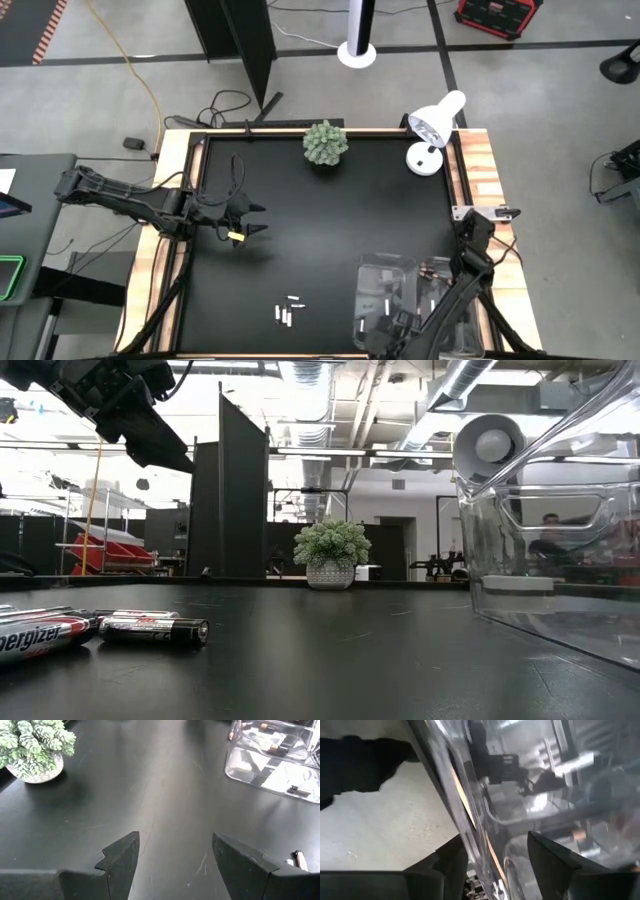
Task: Sort batteries
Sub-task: Move the transparent bin to the bottom right of the table, then put the silver battery into the left transparent bin
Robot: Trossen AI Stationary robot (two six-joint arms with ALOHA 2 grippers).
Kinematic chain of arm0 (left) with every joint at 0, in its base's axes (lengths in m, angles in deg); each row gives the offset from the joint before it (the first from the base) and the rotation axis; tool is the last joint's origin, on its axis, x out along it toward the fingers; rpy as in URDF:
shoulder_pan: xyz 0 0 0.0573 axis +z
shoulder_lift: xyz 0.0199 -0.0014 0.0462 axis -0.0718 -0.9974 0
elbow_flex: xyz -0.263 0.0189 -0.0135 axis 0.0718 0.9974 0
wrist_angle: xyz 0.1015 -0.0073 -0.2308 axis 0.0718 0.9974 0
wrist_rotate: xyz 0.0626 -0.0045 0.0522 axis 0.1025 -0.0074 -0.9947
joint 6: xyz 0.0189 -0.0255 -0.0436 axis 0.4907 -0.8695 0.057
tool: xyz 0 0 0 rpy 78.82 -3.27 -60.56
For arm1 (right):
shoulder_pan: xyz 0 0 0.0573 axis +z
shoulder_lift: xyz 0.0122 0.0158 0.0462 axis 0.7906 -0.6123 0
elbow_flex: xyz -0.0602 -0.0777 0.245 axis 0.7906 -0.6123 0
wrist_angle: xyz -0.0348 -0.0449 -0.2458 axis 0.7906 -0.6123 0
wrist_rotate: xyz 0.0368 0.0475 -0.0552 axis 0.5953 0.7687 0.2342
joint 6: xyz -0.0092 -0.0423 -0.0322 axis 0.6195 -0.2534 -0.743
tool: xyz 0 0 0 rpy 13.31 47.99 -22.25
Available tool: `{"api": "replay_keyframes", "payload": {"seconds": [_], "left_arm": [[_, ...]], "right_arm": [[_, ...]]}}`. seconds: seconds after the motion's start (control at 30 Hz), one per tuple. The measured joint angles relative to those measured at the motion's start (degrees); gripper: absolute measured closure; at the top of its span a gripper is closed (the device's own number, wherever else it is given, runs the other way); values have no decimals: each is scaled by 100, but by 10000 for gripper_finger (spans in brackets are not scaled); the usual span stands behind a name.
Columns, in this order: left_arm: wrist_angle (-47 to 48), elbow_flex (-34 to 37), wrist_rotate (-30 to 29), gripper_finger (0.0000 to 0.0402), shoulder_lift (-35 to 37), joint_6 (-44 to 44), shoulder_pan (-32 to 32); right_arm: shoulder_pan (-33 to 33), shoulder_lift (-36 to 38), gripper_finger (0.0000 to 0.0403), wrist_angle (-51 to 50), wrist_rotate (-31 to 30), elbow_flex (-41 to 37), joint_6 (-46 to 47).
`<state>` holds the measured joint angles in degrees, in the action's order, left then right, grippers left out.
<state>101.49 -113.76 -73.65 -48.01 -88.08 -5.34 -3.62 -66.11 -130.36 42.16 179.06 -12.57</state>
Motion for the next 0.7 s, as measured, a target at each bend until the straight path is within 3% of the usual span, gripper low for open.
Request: {"api": "replay_keyframes", "payload": {"seconds": [0.23, 0.7], "left_arm": [[58, 0, 0, 155, 0, 0, 0], [97, 350, 5, 155, -2, -104, 0]], "right_arm": [[-295, 1, 177, 6, -105, 454, -539], [-785, 274, 194, 237, 143, 452, -1177]]}}
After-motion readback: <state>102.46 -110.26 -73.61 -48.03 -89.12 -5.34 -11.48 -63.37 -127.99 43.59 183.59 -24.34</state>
